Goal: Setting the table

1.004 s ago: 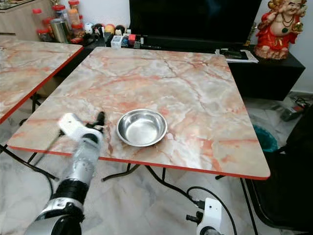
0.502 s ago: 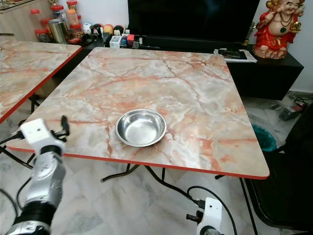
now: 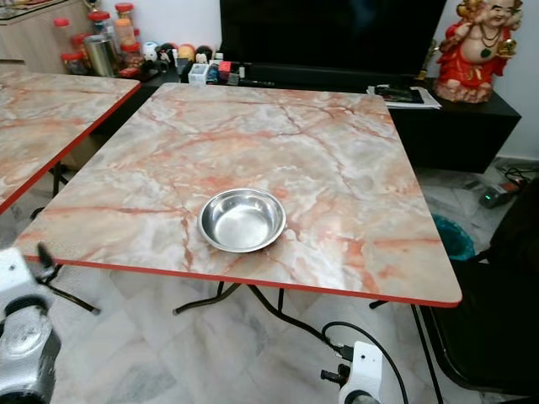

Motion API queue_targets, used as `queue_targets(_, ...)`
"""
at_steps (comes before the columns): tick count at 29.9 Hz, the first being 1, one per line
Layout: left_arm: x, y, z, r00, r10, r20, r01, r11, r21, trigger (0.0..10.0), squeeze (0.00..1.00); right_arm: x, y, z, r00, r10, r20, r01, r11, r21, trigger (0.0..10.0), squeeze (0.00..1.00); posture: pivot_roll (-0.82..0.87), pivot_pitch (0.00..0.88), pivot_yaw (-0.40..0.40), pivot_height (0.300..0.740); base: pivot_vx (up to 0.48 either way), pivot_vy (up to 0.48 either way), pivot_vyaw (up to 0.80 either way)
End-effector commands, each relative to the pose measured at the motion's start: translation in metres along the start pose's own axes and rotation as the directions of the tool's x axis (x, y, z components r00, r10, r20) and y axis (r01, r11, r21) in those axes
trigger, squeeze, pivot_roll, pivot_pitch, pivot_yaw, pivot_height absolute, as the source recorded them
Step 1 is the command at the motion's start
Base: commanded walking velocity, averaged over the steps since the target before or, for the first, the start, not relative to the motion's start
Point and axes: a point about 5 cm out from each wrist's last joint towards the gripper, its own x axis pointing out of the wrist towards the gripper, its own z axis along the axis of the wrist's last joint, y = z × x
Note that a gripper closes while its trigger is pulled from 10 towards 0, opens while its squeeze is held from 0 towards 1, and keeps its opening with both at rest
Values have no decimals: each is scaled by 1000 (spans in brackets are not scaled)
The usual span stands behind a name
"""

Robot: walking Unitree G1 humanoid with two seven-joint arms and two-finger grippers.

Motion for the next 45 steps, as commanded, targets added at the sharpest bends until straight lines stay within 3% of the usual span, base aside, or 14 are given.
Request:
queue_targets(1,-2,6,-10,999,22,-47,-22,1000,5,10000,0,1,1,4,1000,4,12,-3,1000,-5,10000,0,-7,0,-27,740,0,0,0)
queue_targets(3,-8,8,-30,989,-11,-145,16,999,33,10000,0,1,1,3,1000,3,9,-3,1000,-8,10000,0,-11,0,-20,740,0,0,0)
queue_targets(4,-8,8,-30,989,-11,-145,16,999,33,10000,0,1,1,3,1000,3,9,-3,1000,-8,10000,0,-11,0,-20,740,0,0,0)
queue_targets(6,-19,7,-56,953,-91,-290,119,990,79,10000,0,0,1,2,1000,2,7,-2,1000,-9,10000,0,-16,0,-16,740,0,0,0)
queue_targets(8,-40,-11,-82,850,-264,-455,338,937,87,10000,0,0,1,1,1000,1,5,-1,1000,-9,10000,0,-11,0,-15,740,0,0,0)
queue_targets(11,-66,-35,-101,709,-430,-559,570,816,95,10000,0,1,2,1,1000,3,3,-3,1000,-10,10000,0,-9,0,-15,740,0,0,0)
queue_targets(12,-73,-40,-105,676,-458,-578,608,789,85,10000,0,1,3,2,1000,4,2,-4,1000,-11,10000,0,-6,0,-14,740,0,0,0)
queue_targets(17,-101,-58,-119,573,-515,-638,683,730,24,10000,0,1,4,1,1000,8,1,-7,1000,-11,10000,0,-20,0,-5,740,0,0,0)
queue_targets(20,-104,-60,-120,561,-522,-643,696,718,24,10000,0,1,4,1,1000,7,1,-7,1000,-11,10000,0,-20,0,-5,740,0,0,0)
queue_targets(24,-113,-59,-128,545,-486,-683,672,740,10,10000,0,-1,-1,-3,1000,-3,-5,3,1000,-11,10000,0,-31,0,-4,740,0,0,0)
queue_targets(29,-114,-60,-127,555,-490,-672,655,756,-9,10000,0,0,-1,-1,1000,-2,-7,2,1000,-7,10000,0,-33,0,-11,740,0,0,0)
queue_targets(33,-110,-60,-126,584,-458,-670,624,781,11,10000,0,0,-1,0,1000,-5,-10,5,1000,12,10000,0,-29,0,-20,740,0,332,-166)
queue_targets(45,-114,-58,-129,578,-447,-683,608,794,-6,10000,0,0,0,1,1000,-7,-3,7,1000,8,10000,0,-31,0,-23,740,0,383,-181)
